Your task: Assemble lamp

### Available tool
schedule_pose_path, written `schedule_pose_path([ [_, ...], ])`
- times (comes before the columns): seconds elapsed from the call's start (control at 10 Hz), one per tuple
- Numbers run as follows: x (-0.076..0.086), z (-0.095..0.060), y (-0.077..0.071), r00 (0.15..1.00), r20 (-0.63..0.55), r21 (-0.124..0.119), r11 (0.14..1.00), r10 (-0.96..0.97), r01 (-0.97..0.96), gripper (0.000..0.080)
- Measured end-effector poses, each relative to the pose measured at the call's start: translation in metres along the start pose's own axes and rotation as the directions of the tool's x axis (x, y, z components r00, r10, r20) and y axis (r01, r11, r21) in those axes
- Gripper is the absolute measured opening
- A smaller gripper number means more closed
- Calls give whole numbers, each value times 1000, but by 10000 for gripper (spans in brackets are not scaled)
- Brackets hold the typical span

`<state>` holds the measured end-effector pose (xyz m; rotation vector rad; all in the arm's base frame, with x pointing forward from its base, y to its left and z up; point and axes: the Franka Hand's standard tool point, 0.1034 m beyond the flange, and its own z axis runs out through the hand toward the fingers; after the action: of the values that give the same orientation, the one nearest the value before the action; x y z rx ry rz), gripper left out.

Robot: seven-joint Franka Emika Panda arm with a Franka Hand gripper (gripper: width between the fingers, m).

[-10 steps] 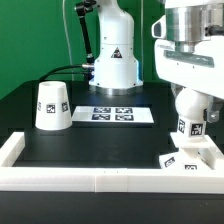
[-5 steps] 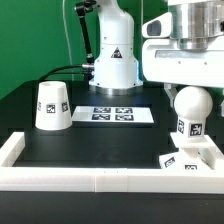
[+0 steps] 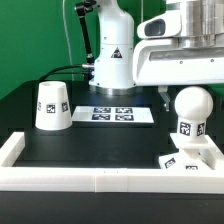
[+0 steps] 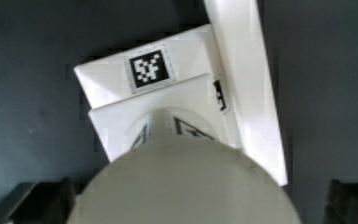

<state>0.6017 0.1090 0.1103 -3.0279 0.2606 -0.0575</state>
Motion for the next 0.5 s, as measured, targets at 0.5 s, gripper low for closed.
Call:
schedule_pose_path([
  [0.5,6,1,5,887,-27,-49,887,-461,460,699],
])
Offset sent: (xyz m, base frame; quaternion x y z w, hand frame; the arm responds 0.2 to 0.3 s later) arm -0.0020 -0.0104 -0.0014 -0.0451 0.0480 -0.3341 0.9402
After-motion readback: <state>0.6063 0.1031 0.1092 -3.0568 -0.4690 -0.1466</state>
